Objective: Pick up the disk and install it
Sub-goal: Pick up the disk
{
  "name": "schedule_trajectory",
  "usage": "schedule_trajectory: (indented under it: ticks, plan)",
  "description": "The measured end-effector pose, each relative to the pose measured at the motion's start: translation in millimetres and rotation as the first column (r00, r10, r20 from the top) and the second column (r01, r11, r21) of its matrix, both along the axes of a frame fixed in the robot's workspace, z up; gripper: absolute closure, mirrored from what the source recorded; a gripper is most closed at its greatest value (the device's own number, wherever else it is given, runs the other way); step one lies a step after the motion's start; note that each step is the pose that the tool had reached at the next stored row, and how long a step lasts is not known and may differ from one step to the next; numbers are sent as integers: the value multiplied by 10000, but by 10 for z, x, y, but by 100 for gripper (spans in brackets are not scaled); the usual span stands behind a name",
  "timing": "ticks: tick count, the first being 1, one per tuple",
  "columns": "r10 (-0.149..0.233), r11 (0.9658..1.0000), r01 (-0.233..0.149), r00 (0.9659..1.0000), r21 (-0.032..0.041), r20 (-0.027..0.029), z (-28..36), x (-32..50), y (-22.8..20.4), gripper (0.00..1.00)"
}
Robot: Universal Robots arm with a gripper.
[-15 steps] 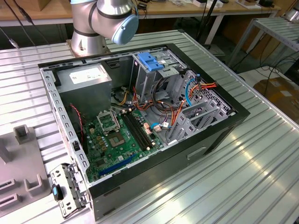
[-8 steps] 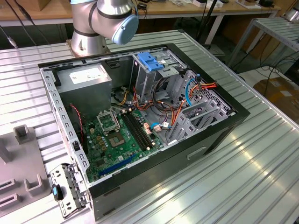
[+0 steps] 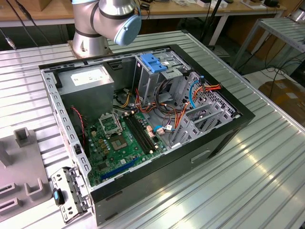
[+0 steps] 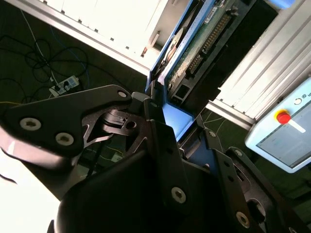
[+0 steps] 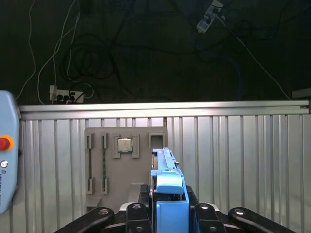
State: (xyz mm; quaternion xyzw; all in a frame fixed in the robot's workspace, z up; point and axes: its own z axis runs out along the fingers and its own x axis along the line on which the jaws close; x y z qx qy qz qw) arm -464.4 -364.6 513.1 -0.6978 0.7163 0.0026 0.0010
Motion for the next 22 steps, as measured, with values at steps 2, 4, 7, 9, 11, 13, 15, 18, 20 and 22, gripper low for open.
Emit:
schedule_trajectory:
  ticks: [2,4,7,9,11,13,15,18,20,22]
  plan:
    - [0,10000,0,10000,0,0,3,0,0,63]
    - [-2,10000,2,10000,1,2,3,5,1,63]
    - [0,10000,0,10000,-3,-1,4,23,0,63]
    - [0,10000,0,10000,-2,0,3,31,0,63]
    - [0,10000,0,10000,-3,0,4,39,0,63]
    - [0,10000,0,10000,-2,0,4,57,0,63]
    - [0,10000,0,10000,-3,0,4,71,0,63]
    - [0,10000,0,10000,-3,0,3,98,0,63]
    - [0,10000,0,10000,-2,0,4,112,0,63]
    - [0,10000,0,10000,-2,0,3,131,0,63]
